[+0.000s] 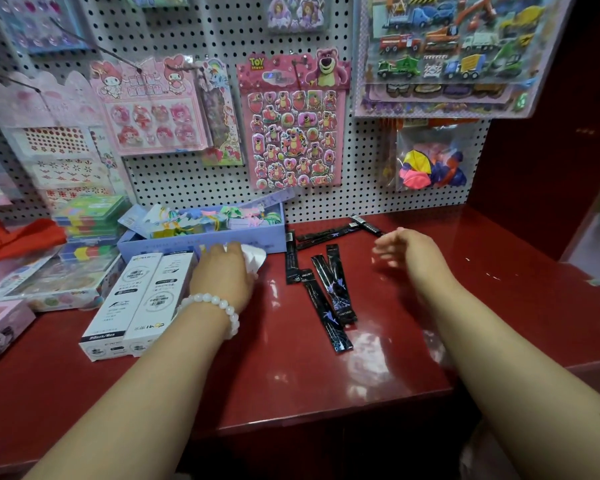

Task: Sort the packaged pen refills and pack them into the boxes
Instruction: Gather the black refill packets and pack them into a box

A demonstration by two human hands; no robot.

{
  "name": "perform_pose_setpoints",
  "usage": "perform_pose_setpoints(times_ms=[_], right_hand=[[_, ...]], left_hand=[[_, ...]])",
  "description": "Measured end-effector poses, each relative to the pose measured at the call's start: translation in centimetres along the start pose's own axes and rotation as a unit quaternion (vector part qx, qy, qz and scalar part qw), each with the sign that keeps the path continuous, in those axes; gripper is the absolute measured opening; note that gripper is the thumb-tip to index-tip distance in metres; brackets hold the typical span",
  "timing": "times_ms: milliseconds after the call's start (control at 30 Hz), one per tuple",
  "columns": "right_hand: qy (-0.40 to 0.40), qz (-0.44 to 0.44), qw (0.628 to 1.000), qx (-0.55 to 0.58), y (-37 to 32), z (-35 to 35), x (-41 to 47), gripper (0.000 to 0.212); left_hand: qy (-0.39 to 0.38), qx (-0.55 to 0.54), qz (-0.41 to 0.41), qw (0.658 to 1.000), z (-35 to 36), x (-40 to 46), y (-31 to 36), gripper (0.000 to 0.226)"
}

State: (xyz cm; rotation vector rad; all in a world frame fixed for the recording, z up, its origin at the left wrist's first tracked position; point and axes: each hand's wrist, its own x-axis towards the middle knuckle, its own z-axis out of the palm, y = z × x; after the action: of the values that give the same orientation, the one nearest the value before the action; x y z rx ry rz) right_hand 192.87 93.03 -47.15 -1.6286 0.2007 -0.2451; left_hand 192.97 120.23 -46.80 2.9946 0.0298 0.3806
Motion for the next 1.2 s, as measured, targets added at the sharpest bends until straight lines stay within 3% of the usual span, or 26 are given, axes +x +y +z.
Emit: perform_pose_setpoints(times_ms=[100, 200, 233, 300, 367, 433, 633, 733, 833, 867, 967, 1067, 1200], right_hand=[[0.038, 0.018, 0.998, -0.053, 0.9, -1.2, 2.4, 0.032], [0.019, -0.023, 0.948, -0.317, 1.5, -2.1, 5.1, 0.029], [0.010, -0.036, 0.930, -0.366, 1.4, -2.0, 5.7, 0.027], [-0.025, -0.029, 0.926, -0.376, 1.8, -1.6, 6.9, 0.024], [-0.062, -0.012, 0.905, -0.422, 2.0, -1.2, 7.5, 0.029], [-0.079, 0.026, 0.879, -0.470, 2.2, -1.1, 7.2, 0.044], [-0.117, -0.020, 0.786, -0.607, 2.2, -1.1, 2.6, 0.065], [-0.137, -0.041, 0.762, -0.632, 2.7, -0.9, 0.4, 0.076], [-0.165, -0.078, 0.774, -0.606, 2.5, 0.1, -1.9, 0.101], [-0.177, -0.092, 0.782, -0.590, 2.3, 0.7, -2.7, 0.100], [-0.235, -0.099, 0.820, -0.512, 1.1, 2.3, -5.8, 0.060], [-0.247, -0.061, 0.901, -0.352, 0.9, 2.7, -6.3, 0.045], [-0.186, 0.020, 0.962, -0.198, 1.8, 2.9, -4.4, 0.061]], left_hand=[[0.011, 0.061, 0.010, 0.998, 0.8, 0.2, 0.6, 0.043], [0.077, -0.030, 0.105, 0.991, 1.7, 0.3, 2.7, 0.039], [0.063, -0.062, 0.141, 0.986, 2.0, 0.4, 3.5, 0.040], [-0.033, -0.105, 0.162, 0.981, 2.9, 0.9, 4.8, 0.053], [-0.155, -0.104, 0.132, 0.974, 3.6, 1.4, 5.4, 0.067], [-0.216, -0.085, 0.103, 0.967, 4.1, 1.7, 5.4, 0.076], [-0.212, -0.076, 0.061, 0.972, 2.6, -0.1, 5.6, 0.082], [-0.190, -0.084, 0.050, 0.977, 1.5, -2.0, 5.5, 0.082], [-0.182, -0.135, 0.048, 0.973, 0.6, -3.6, 5.6, 0.084], [-0.186, -0.166, 0.051, 0.967, 0.4, -4.1, 5.8, 0.085], [-0.212, -0.284, 0.037, 0.934, 0.1, -5.7, 6.5, 0.080], [-0.201, -0.417, -0.047, 0.885, 0.9, -5.6, 6.8, 0.082], [-0.158, -0.530, -0.196, 0.810, 1.9, -3.4, 7.0, 0.081]])
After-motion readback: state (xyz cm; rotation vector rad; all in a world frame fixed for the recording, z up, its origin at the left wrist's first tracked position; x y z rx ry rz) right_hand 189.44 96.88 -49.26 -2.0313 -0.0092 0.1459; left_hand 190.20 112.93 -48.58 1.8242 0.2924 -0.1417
